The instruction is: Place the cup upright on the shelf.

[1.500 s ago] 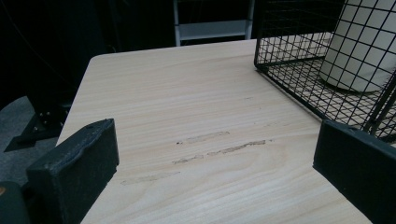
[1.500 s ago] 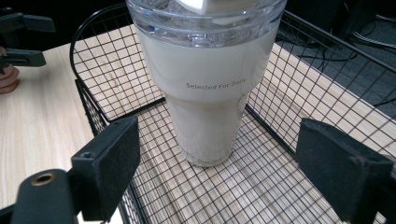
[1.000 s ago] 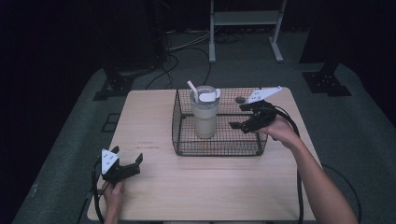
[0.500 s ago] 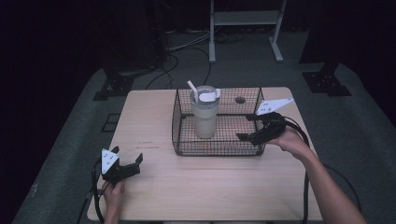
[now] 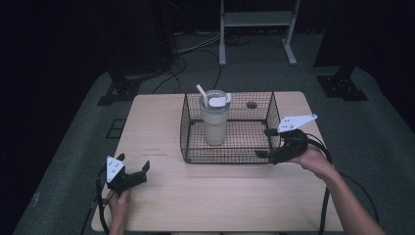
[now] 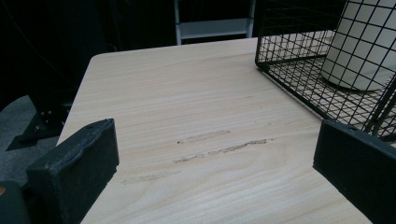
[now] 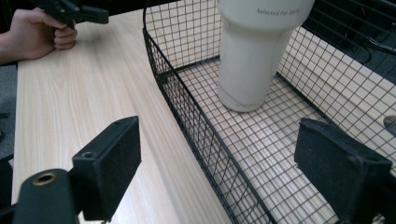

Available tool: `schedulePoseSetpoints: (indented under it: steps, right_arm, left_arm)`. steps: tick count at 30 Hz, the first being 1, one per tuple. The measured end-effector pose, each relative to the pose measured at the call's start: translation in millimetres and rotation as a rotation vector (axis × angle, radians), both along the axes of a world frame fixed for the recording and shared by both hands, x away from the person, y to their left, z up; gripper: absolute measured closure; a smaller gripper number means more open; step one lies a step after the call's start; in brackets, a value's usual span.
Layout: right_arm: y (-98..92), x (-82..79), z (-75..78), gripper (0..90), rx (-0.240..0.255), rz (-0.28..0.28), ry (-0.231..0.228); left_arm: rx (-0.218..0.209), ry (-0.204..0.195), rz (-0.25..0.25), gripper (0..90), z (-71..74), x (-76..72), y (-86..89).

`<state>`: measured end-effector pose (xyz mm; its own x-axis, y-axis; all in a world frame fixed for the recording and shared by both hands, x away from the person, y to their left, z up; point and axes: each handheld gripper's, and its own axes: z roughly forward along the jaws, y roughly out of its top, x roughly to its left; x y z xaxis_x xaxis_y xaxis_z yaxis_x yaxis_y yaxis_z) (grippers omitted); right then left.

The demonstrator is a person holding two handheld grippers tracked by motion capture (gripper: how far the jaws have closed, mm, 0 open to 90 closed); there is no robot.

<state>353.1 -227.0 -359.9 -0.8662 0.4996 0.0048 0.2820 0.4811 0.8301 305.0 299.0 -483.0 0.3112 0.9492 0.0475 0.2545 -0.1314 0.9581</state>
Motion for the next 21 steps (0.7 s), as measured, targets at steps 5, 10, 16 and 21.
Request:
schedulePoseSetpoints:
  steps: [5,10,16,21]
  right_arm:
    - [-5.9,-8.6,-4.1,14.1,0.008,0.000,0.000]
    - [-11.1,-15.9,-8.4,14.1,0.011,-0.001,-0.002]
    - [-17.6,-22.8,-14.2,14.5,0.025,-0.006,0.001]
    - [-23.0,-31.2,-20.1,14.5,0.031,-0.011,-0.002]
  left_arm:
    - [0.000,0.000,0.000,0.0,0.0,0.0,0.0]
    - [0.002,0.001,0.001,0.0,0.0,-0.1,-0.2]
    - [0.002,0.001,0.001,0.0,0.0,-0.1,-0.2]
    - [0.003,0.001,0.001,0.0,0.0,-0.2,-0.3]
